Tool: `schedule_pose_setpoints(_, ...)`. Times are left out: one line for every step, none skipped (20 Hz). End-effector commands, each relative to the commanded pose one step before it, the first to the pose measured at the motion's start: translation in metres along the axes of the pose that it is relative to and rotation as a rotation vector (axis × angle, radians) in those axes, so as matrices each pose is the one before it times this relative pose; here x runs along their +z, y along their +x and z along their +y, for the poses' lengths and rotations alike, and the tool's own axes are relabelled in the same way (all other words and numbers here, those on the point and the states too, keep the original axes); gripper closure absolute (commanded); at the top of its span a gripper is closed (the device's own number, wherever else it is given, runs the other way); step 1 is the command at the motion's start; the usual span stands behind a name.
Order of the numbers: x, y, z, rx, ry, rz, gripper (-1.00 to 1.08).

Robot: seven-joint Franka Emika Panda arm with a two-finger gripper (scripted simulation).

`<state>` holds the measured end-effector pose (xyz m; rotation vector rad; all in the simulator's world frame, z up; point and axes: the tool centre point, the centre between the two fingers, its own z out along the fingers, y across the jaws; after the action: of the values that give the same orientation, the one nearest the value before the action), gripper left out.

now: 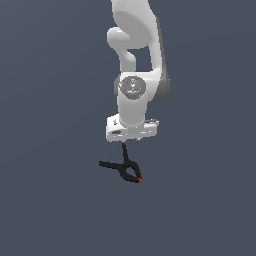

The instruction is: Pick up the object and move it to a goal position.

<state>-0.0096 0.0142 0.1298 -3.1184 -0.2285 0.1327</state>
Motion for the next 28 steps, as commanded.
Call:
schedule_pose_setpoints(0.01642,-0.00330,0.00727,-0.02244,0.00995,-0.03129,-0.20)
schedule_pose_setpoints(0.00772,-0.00147,0.00331,-0.01115,0.00541,-0.01448,-0.20)
schedule_pose_setpoints(0.00792,-0.00155,0.00335,-0.01143,0.00597,-0.01470,-0.20)
schedule_pose_setpoints(0.00735,-0.00147,0.00309,-0.01060,0.00591,-0.01349,-0.20)
schedule_pose_setpoints(0.00677,-0.00138,0.00281,-0.00977,0.00576,-0.01230,-0.20)
schedule_pose_setpoints(0.00618,-0.00128,0.00255,-0.00891,0.00552,-0.01110,-0.20)
schedule_pose_setpoints(0.00559,-0.00118,0.00229,-0.00807,0.00521,-0.00995,-0.20)
schedule_pose_setpoints(0.00501,-0.00106,0.00203,-0.00723,0.00483,-0.00883,-0.20)
schedule_pose_setpoints(0.00442,-0.00095,0.00178,-0.00638,0.00440,-0.00772,-0.20)
schedule_pose_setpoints(0.00382,-0.00083,0.00154,-0.00552,0.00390,-0.00663,-0.20)
schedule_pose_setpoints(0.00324,-0.00071,0.00129,-0.00468,0.00338,-0.00557,-0.20)
schedule_pose_setpoints(0.00266,-0.00058,0.00105,-0.00384,0.00282,-0.00455,-0.20)
schedule_pose_setpoints(0.00207,-0.00045,0.00081,-0.00299,0.00222,-0.00352,-0.20)
schedule_pose_setpoints(0.00147,-0.00033,0.00058,-0.00213,0.00160,-0.00250,-0.20)
schedule_pose_setpoints(0.00088,-0.00020,0.00035,-0.00127,0.00096,-0.00149,-0.20)
schedule_pose_setpoints(0.00028,-0.00007,0.00013,-0.00040,0.00031,-0.00047,-0.20)
schedule_pose_setpoints(-0.00110,-0.00003,-0.00030,0.00362,-0.00158,0.00186,-0.20)
schedule_pose_setpoints(0.00041,-0.00001,0.00003,0.00000,0.00000,0.00000,-0.20)
schedule_pose_setpoints(0.00124,-0.00004,0.00008,0.00000,0.00000,0.00000,-0.20)
schedule_pose_setpoints(0.00207,-0.00008,0.00013,0.00000,0.00000,0.00000,-0.20)
schedule_pose_setpoints(0.00310,0.00003,-0.00008,-0.00057,0.00025,-0.00030,-0.20)
schedule_pose_setpoints(0.00392,-0.00003,-0.00003,-0.00057,0.00025,-0.00030,-0.20)
schedule_pose_setpoints(0.00475,-0.00010,0.00000,-0.00057,0.00025,-0.00030,-0.20)
schedule_pose_setpoints(0.00474,-0.00014,-0.00001,-0.00057,0.00025,-0.00030,-0.20)
schedule_pose_setpoints(0.00391,-0.00012,-0.00006,-0.00057,0.00025,-0.00030,-0.20)
schedule_pose_setpoints(0.00289,-0.00022,0.00015,0.00000,0.00000,0.00000,-0.20)
schedule_pose_setpoints(0.00226,-0.00003,-0.00016,-0.00057,0.00025,-0.00030,-0.20)
schedule_pose_setpoints(0.00124,-0.00010,0.00006,0.00000,0.00000,0.00000,-0.20)
